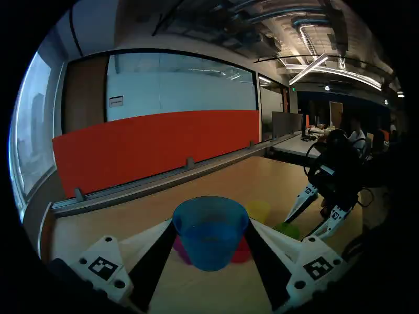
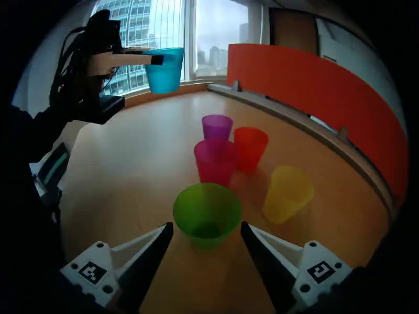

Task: Pour water

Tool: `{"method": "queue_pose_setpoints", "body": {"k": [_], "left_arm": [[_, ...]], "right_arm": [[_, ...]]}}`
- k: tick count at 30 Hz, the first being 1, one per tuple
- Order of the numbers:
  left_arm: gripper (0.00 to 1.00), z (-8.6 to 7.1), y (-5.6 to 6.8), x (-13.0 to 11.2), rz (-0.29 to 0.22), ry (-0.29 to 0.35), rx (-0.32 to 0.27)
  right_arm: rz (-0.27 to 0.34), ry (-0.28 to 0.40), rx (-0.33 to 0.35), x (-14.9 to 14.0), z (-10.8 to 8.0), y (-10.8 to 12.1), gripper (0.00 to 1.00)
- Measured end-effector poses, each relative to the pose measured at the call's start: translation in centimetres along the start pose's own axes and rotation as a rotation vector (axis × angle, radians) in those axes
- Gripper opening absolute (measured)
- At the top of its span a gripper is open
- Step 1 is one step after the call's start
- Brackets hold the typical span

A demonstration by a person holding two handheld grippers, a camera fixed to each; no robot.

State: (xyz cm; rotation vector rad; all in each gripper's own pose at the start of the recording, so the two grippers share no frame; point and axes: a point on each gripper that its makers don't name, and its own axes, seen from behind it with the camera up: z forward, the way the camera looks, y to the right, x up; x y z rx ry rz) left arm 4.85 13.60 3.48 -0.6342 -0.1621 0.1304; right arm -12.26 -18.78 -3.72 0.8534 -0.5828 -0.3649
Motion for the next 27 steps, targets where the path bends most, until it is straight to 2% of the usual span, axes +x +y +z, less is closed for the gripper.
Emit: {"method": "queue_pose_setpoints", "body": {"k": [11, 19, 22, 27], "left_arm": [[0.87, -0.2, -0.3, -0.2, -0.004, 0.000, 0.005], [0.87, -0.5, -0.2, -0.1, -0.003, 0.003, 0.005], [0.87, -0.5, -0.2, 0.0, -0.002, 0.004, 0.005], [0.87, -0.5, -0.1, 0.0, -0.001, 0.006, 0.005]], "right_arm": [[0.018, 0.003, 0.004, 0.5, 1.8, -0.1, 1.00], [0.023, 0.009, 0.006, 0.8, 2.4, -0.1, 1.00], [0.027, 0.013, 0.005, 0.8, 2.5, -0.1, 0.94], [0.045, 0.025, 0.008, 0.9, 2.4, -0.1, 0.92]]}}
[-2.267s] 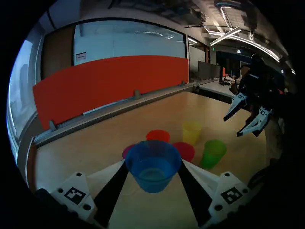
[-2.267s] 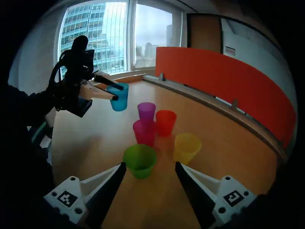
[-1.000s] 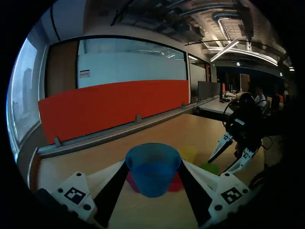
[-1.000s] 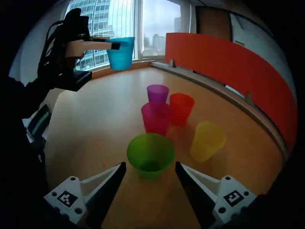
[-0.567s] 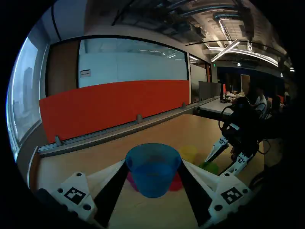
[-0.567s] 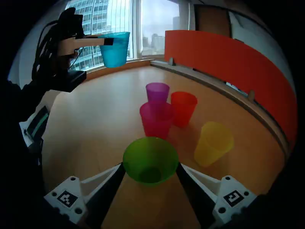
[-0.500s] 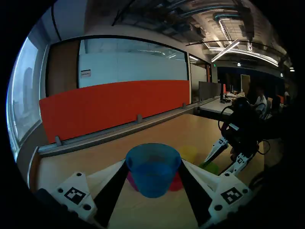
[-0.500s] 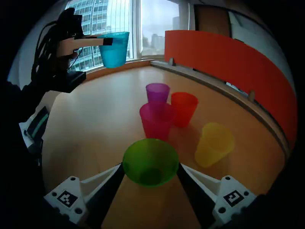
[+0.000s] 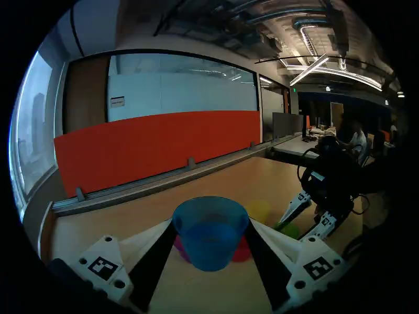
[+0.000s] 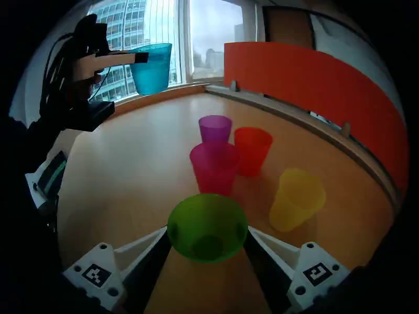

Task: Pour water

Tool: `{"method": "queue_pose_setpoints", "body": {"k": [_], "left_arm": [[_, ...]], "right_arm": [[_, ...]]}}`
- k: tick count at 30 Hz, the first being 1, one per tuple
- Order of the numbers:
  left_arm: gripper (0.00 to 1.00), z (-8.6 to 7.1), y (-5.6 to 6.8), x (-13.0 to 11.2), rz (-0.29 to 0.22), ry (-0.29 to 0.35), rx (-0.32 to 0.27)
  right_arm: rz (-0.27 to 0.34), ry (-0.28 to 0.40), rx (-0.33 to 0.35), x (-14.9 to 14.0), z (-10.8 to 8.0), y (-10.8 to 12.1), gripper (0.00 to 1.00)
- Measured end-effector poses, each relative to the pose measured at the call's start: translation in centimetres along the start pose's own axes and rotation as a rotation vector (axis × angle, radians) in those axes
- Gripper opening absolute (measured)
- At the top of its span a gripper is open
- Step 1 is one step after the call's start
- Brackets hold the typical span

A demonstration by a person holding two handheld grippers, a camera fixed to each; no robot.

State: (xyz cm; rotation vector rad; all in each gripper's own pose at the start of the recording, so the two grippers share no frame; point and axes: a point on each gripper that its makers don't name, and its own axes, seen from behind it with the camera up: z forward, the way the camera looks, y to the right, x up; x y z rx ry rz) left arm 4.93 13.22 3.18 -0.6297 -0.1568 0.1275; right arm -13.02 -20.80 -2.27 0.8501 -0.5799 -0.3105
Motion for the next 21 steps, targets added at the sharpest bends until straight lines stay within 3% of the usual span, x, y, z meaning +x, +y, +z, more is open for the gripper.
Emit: {"method": "queue_pose_setpoints", "body": {"k": [9, 21], "left_arm": [[0.87, -0.2, 0.6, 0.2, 0.006, 0.006, -0.006], [0.87, 0.4, 1.5, 0.8, 0.022, 0.020, -0.014]], "right_arm": [[0.012, 0.051, -0.019, 1.2, -1.2, 0.6, 0.91], [0.024, 0.189, -0.056, 4.9, -3.9, 1.2, 0.91]]}}
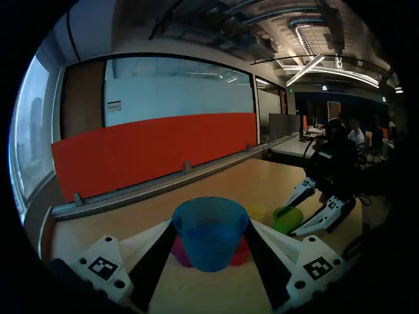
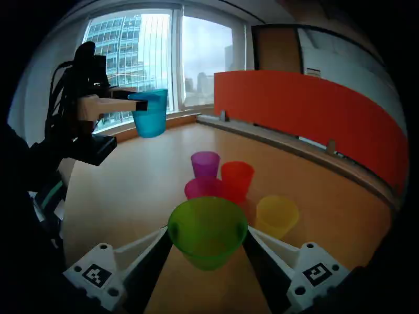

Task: Pour water

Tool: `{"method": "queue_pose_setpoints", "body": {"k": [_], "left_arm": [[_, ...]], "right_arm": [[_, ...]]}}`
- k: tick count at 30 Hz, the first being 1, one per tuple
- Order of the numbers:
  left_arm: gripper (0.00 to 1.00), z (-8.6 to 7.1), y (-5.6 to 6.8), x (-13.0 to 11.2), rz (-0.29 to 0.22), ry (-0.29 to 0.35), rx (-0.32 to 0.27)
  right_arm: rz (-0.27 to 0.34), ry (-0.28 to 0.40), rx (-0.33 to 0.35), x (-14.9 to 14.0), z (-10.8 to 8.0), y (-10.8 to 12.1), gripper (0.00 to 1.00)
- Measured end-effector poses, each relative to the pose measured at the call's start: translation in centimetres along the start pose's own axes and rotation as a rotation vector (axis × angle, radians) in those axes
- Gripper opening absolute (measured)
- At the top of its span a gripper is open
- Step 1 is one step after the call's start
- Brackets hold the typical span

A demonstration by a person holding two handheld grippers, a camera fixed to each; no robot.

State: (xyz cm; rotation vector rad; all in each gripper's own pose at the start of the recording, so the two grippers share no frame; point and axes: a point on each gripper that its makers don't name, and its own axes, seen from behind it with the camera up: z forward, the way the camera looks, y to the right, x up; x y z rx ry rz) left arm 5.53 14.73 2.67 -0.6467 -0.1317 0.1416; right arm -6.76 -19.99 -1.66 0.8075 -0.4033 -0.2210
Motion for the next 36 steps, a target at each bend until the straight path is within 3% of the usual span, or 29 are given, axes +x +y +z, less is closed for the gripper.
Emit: {"method": "queue_pose_setpoints", "body": {"k": [9, 27, 36], "left_arm": [[0.87, 0.2, 0.8, 1.0, 0.003, 0.020, -0.009], [0.87, 0.8, 1.3, 2.2, -0.006, 0.050, -0.019], [0.87, 1.1, 1.1, 2.5, -0.011, 0.069, -0.018]], "right_arm": [[-0.013, 0.097, -0.028, 3.5, -1.3, 0.6, 0.91], [-0.050, 0.263, -0.079, 8.5, -3.2, 1.8, 0.91], [-0.049, 0.302, -0.079, 9.6, -3.2, 2.0, 0.92]]}}
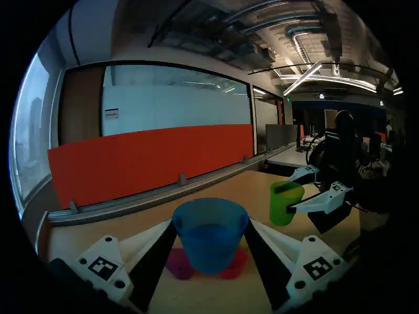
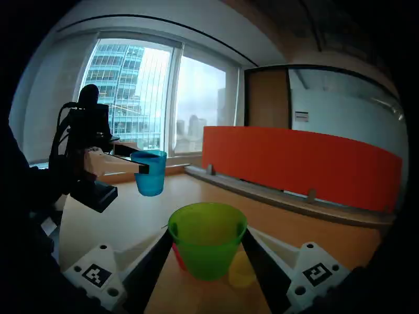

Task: Pour water

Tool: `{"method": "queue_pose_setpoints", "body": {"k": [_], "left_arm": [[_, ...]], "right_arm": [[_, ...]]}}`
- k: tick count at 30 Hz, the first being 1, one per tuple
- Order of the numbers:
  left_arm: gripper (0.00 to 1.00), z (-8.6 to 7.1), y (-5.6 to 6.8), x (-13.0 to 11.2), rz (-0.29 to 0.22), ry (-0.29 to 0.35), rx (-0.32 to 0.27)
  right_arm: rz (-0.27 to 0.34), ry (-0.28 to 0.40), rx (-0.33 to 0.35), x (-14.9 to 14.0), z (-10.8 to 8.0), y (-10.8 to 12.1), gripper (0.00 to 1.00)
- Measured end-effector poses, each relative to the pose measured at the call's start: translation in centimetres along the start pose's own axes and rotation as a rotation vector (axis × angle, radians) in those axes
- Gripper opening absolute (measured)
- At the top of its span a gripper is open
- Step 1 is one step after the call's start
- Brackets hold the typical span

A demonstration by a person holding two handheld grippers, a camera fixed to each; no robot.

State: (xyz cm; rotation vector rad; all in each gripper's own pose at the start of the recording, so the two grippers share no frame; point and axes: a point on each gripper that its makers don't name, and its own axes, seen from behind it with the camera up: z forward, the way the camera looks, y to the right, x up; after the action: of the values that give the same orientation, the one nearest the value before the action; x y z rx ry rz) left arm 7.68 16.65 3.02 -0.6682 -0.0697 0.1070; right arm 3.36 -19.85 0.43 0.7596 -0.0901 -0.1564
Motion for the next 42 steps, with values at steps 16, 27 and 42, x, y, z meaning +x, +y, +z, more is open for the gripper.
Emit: {"method": "queue_pose_setpoints", "body": {"k": [16, 27, 42], "left_arm": [[0.87, -0.1, -0.6, 3.2, 0.056, 0.068, 0.017], [0.87, -0.5, -0.4, 6.3, 0.157, 0.101, 0.036], [0.87, -0.3, 1.6, 9.9, 0.322, 0.136, 0.048]], "right_arm": [[0.013, 0.018, 0.045, 1.2, 0.8, -1.3, 0.91], [0.024, 0.028, 0.077, 1.4, 1.4, -2.5, 0.90], [0.026, 0.036, 0.134, 1.6, 2.3, -4.9, 0.90]]}}
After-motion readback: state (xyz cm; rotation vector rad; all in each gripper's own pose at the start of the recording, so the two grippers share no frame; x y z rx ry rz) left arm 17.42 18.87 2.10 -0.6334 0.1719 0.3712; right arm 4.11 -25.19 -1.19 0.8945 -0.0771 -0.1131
